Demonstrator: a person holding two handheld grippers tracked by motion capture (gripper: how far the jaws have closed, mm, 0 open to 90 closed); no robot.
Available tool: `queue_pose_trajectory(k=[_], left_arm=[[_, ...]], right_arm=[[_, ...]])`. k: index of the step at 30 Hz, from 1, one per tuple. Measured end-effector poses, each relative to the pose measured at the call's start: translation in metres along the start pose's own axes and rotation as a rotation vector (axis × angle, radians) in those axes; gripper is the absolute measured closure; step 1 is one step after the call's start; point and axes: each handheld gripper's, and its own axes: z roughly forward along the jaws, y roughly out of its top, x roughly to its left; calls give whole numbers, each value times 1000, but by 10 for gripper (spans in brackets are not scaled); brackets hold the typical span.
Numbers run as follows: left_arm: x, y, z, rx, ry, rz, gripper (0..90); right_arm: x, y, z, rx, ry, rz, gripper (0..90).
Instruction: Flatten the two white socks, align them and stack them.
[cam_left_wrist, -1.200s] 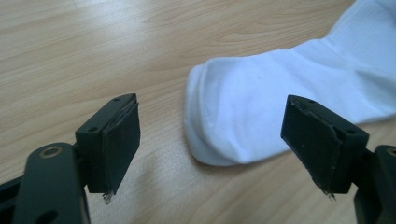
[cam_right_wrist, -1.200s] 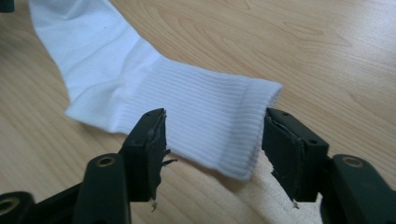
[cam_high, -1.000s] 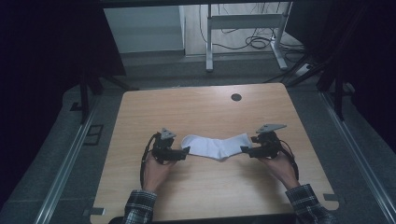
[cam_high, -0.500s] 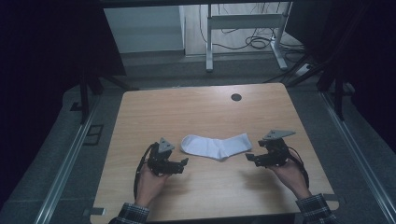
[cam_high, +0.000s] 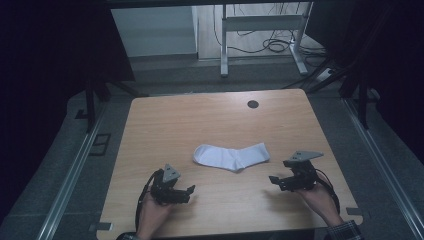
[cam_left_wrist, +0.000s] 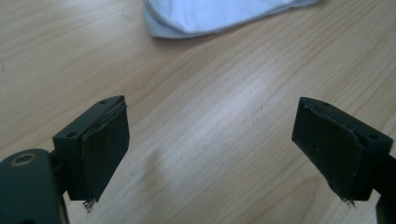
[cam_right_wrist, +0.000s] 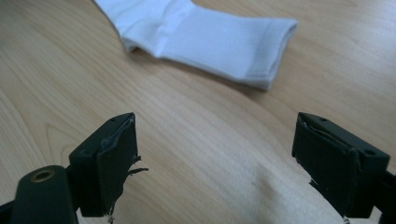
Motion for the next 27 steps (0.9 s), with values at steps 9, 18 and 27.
queue_pose_trajectory(k=[9,18,27], left_arm=[[-3,-14,0,26,-6,-3,114],[-8,-16,10,98,23,28,113],[-2,-21,11,77,-16,-8,110]], right_arm=[[4,-16,3,32,-5,-23,141],[4,-28,11,81,-24,-53,138],[2,-33,15,81,-43,-65,71]])
